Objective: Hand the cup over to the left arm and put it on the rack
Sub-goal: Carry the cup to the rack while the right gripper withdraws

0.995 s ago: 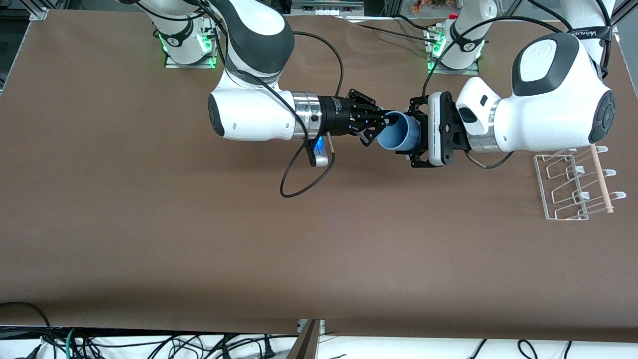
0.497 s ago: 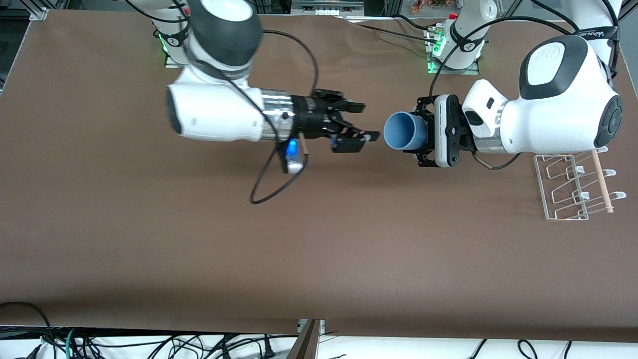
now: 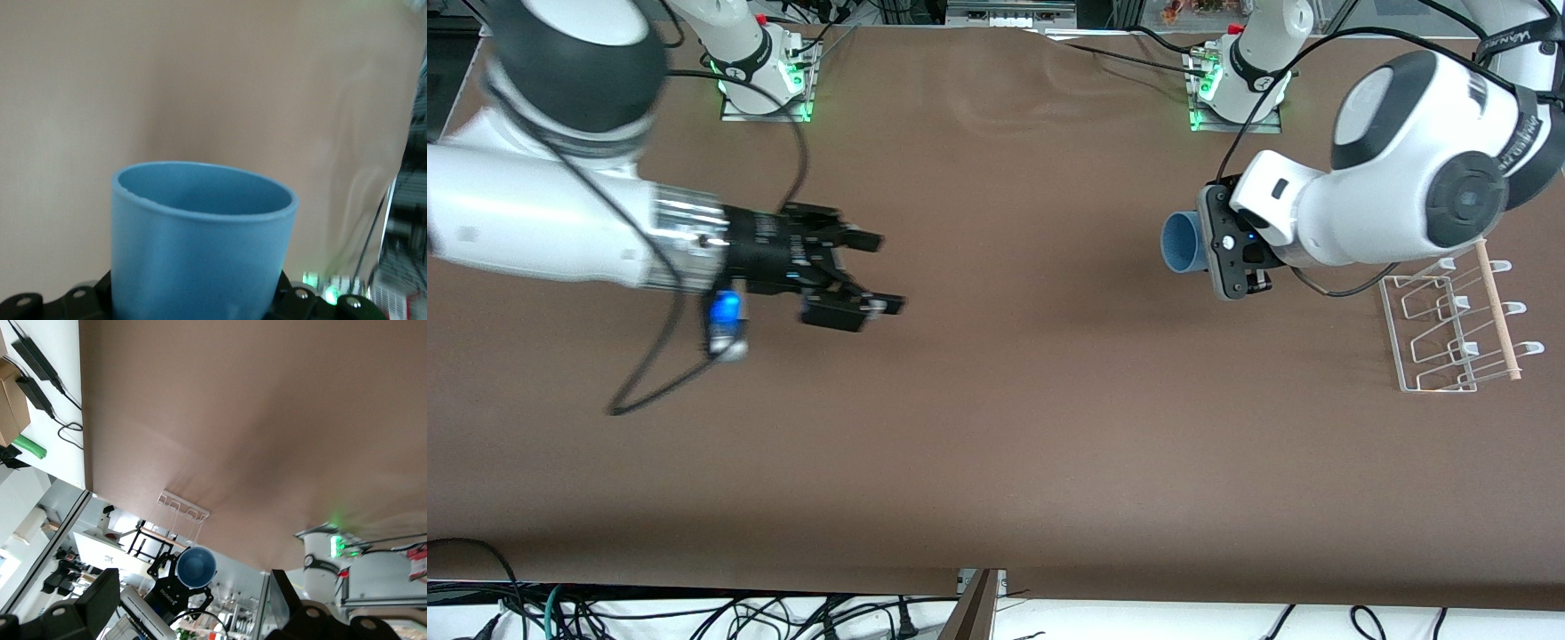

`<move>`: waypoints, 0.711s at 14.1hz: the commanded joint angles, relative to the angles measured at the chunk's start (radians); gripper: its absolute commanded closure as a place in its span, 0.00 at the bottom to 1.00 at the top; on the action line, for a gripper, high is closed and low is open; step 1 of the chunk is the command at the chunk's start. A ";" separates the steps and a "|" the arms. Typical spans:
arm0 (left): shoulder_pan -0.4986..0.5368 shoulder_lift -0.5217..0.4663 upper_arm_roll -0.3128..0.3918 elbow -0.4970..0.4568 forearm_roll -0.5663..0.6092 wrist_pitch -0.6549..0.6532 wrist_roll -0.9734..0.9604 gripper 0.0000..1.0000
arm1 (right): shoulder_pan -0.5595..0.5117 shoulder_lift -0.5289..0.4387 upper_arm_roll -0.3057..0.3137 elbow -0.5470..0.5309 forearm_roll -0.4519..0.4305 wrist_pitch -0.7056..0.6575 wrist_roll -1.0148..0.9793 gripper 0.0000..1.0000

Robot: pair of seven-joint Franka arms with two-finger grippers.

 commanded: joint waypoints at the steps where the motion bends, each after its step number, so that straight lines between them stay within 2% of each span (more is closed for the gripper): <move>1: -0.048 0.000 -0.004 -0.011 0.203 -0.106 -0.073 0.91 | -0.001 -0.018 -0.101 -0.011 -0.009 -0.138 -0.099 0.01; 2: -0.070 0.018 -0.005 -0.017 0.250 -0.159 -0.086 0.90 | -0.033 -0.018 -0.117 -0.010 0.003 -0.203 -0.126 0.01; 5: -0.121 0.096 -0.005 -0.020 0.454 -0.288 -0.151 0.87 | -0.156 -0.017 -0.112 -0.008 0.015 -0.304 -0.204 0.01; 6: -0.119 0.124 -0.005 -0.026 0.506 -0.311 -0.203 0.85 | -0.205 -0.032 -0.093 -0.014 0.014 -0.309 -0.229 0.01; 8: -0.121 0.135 -0.005 -0.110 0.666 -0.325 -0.285 0.83 | -0.259 -0.139 -0.074 -0.138 -0.049 -0.306 -0.353 0.01; 10: -0.107 0.135 -0.004 -0.201 0.831 -0.322 -0.302 0.85 | -0.257 -0.266 -0.065 -0.286 -0.183 -0.248 -0.441 0.01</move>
